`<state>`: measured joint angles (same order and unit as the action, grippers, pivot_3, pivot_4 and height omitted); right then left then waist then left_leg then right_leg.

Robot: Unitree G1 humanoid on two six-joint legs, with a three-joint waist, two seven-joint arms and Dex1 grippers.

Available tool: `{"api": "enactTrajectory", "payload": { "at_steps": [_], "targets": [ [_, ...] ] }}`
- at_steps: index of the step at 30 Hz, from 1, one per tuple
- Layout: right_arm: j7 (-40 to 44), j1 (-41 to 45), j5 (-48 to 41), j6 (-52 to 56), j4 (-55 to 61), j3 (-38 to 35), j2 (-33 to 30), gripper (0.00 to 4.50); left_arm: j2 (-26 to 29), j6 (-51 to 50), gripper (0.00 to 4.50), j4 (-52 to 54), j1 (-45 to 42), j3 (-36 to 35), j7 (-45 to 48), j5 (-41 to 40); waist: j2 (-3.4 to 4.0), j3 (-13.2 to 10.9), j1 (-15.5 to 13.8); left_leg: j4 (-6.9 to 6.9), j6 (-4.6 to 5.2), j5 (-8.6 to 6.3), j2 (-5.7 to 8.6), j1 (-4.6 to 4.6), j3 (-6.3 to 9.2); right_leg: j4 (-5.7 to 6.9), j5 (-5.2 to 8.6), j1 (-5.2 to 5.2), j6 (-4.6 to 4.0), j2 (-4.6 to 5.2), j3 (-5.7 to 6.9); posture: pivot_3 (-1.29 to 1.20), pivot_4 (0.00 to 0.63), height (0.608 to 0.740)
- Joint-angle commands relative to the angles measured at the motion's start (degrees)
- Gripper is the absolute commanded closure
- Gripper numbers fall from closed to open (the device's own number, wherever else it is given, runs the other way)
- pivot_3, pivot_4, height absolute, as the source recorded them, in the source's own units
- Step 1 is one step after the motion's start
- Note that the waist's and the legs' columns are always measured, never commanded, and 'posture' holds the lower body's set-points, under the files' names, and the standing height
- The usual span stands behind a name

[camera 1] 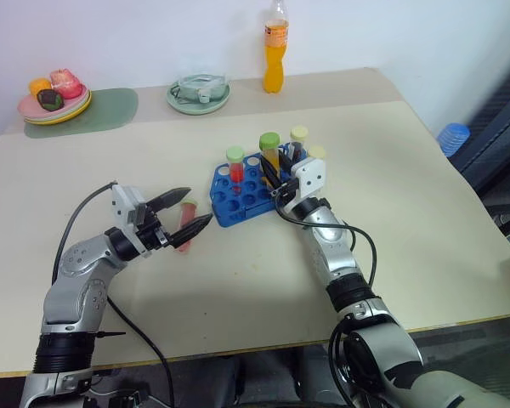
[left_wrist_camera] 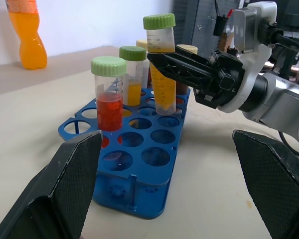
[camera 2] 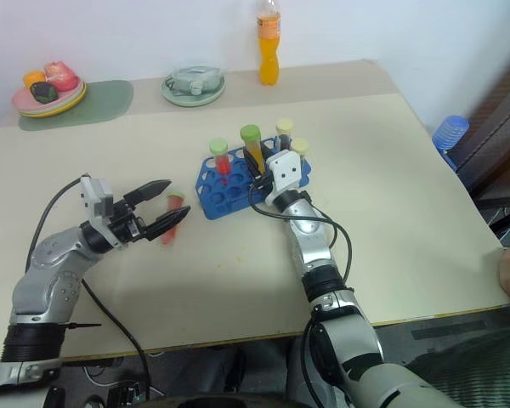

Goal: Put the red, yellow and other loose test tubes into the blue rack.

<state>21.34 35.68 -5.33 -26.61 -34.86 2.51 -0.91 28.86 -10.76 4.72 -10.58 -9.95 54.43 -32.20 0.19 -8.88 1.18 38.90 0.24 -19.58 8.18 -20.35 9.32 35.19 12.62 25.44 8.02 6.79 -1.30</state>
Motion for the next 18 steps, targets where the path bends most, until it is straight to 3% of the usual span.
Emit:
{"api": "enactTrajectory", "payload": {
  "at_steps": [1,18],
  "targets": [
    [0.0,-1.4,-0.5,0.1,2.8,-0.7,-0.6,3.72,0.3,0.5,0.21,1.2,-1.1,-1.0,-0.4,-0.5,0.00,0.0,0.0,0.00,0.00,0.00,0.00,0.00,0.00,0.00,0.00,0.00,0.00,0.00,0.00,0.00,0.150,0.740],
    [-0.6,-0.8,0.0,-0.8,-0.3,-1.1,-0.3,3.72,0.1,0.1,0.21,2.8,-0.3,-1.1,-1.2,-0.9,0.00,0.0,0.0,0.01,0.00,0.00,0.00,-0.01,0.00,0.00,0.00,0.00,0.00,0.00,0.00,0.00,0.150,0.740]
  ]
}}
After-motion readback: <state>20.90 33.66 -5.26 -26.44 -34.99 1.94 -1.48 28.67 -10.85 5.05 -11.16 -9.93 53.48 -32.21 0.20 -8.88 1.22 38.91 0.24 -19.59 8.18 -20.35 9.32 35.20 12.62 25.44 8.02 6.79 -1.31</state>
